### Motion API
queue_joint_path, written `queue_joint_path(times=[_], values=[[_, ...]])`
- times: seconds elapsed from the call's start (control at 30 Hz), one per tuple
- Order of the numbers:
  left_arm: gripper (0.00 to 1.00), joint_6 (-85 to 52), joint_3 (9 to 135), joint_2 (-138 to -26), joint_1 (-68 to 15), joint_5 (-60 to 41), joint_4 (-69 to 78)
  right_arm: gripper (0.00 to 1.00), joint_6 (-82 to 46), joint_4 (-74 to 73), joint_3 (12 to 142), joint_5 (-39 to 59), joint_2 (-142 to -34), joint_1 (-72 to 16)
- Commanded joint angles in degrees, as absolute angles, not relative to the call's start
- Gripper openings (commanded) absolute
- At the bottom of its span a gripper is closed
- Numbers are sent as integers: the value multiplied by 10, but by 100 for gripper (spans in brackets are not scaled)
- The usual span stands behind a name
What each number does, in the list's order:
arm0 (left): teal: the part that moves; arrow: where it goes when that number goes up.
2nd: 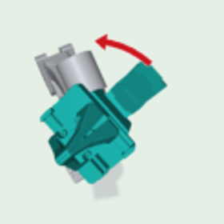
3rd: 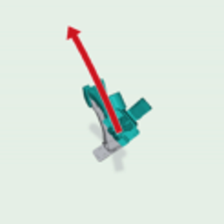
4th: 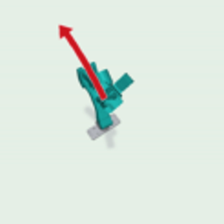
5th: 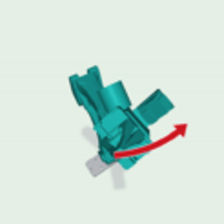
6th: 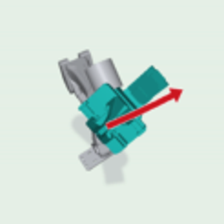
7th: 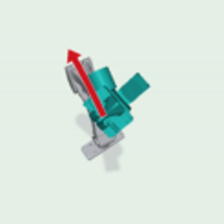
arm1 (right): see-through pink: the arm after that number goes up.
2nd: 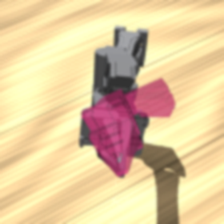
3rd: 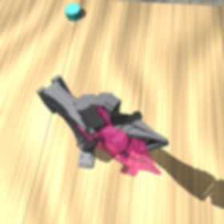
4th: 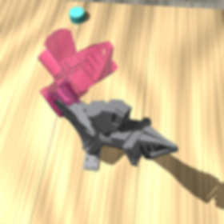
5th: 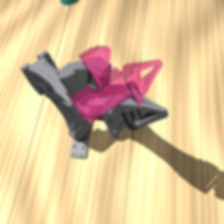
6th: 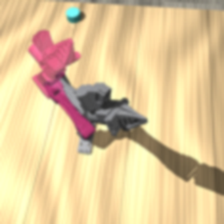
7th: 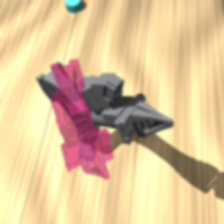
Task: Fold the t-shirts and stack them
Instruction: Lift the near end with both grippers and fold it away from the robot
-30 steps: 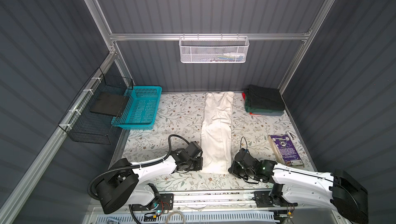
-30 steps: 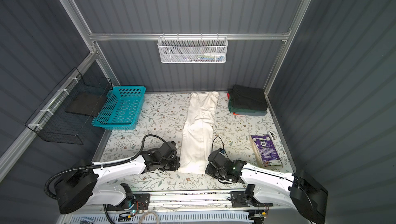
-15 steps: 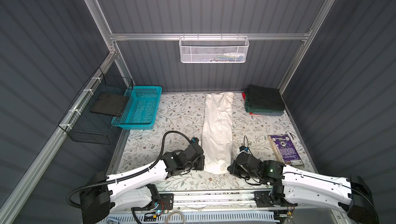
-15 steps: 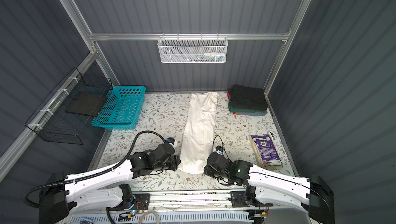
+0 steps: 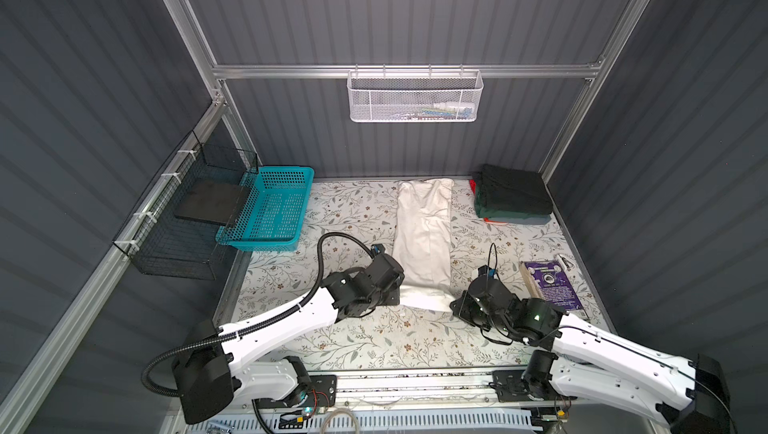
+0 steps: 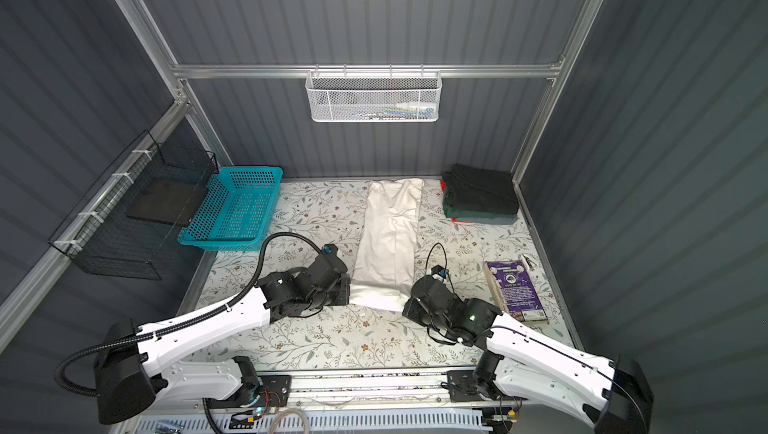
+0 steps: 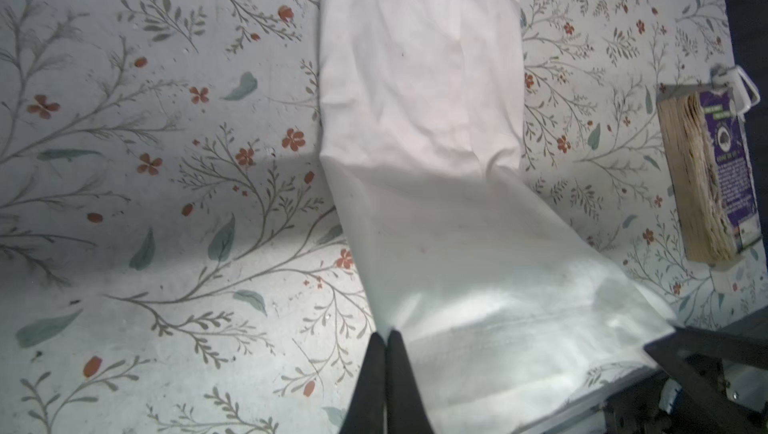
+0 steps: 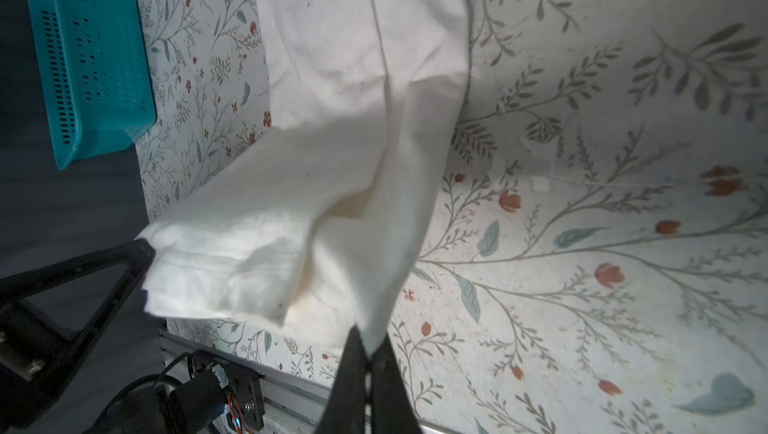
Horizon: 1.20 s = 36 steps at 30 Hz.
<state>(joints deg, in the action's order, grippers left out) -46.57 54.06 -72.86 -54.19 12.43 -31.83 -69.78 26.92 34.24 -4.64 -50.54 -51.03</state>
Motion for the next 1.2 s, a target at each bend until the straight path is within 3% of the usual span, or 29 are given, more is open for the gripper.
queue_joint_path(times=[0.0,0.6,0.93,1.17], values=[[0,-419,577,-755,-508,116,-324,0,-648,250,365,-18,-516,-464],[0,-332,749,-977,-405,82,-264,0,-483,175,472,134,-743,-252],[0,-310,855,-1087,-366,51,-266,0,-454,138,570,212,-897,-195],[0,-303,898,-1147,-339,29,-257,0,-433,146,641,206,-976,-177]])
